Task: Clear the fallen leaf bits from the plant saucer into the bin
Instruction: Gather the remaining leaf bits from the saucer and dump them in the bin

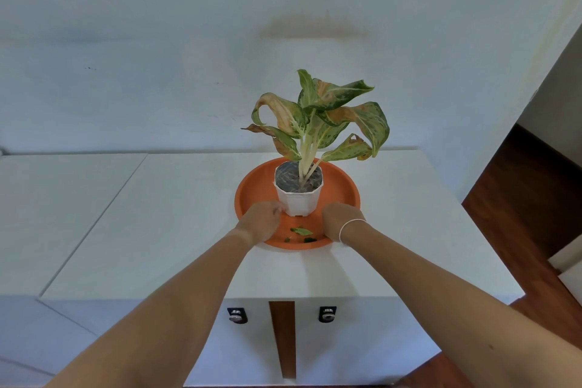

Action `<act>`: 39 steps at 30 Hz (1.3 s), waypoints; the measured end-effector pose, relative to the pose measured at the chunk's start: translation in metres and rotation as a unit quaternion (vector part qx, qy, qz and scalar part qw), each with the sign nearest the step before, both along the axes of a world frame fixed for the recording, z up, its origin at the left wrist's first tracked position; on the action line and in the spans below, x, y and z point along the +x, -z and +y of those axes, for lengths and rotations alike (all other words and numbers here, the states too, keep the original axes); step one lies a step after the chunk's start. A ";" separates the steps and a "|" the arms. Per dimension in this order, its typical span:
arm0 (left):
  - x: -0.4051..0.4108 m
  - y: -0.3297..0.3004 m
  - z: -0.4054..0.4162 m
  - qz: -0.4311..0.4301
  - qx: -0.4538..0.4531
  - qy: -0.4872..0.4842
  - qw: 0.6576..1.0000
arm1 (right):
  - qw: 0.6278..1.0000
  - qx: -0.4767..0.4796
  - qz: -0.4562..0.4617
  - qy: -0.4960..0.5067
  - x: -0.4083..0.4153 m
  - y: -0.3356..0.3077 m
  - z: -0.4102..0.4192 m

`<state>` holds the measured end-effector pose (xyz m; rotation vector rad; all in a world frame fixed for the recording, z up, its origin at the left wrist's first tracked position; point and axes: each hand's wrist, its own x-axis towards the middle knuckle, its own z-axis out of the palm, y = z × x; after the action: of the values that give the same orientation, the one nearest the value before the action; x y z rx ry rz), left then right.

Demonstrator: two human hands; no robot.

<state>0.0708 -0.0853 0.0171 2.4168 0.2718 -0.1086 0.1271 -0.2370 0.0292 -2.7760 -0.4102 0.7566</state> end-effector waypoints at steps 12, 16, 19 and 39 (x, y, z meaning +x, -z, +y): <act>0.008 0.006 0.001 0.076 0.178 0.162 0.968 | 0.909 0.313 0.182 0.209 0.010 -0.004 -0.023; 0.010 0.005 -0.002 0.066 0.220 0.206 0.951 | 0.825 0.420 0.253 0.280 0.011 -0.001 -0.031; 0.012 0.004 -0.002 0.068 0.233 0.235 0.941 | 0.785 0.463 0.273 0.308 0.013 0.002 -0.035; 0.014 0.026 -0.015 -0.022 0.169 0.094 0.981 | 0.969 0.212 0.084 0.097 0.003 -0.002 -0.020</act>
<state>0.0847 -0.1007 -0.0088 2.7763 0.0416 -0.0985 0.1296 -0.2572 0.0310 -2.2927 -0.2289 0.7469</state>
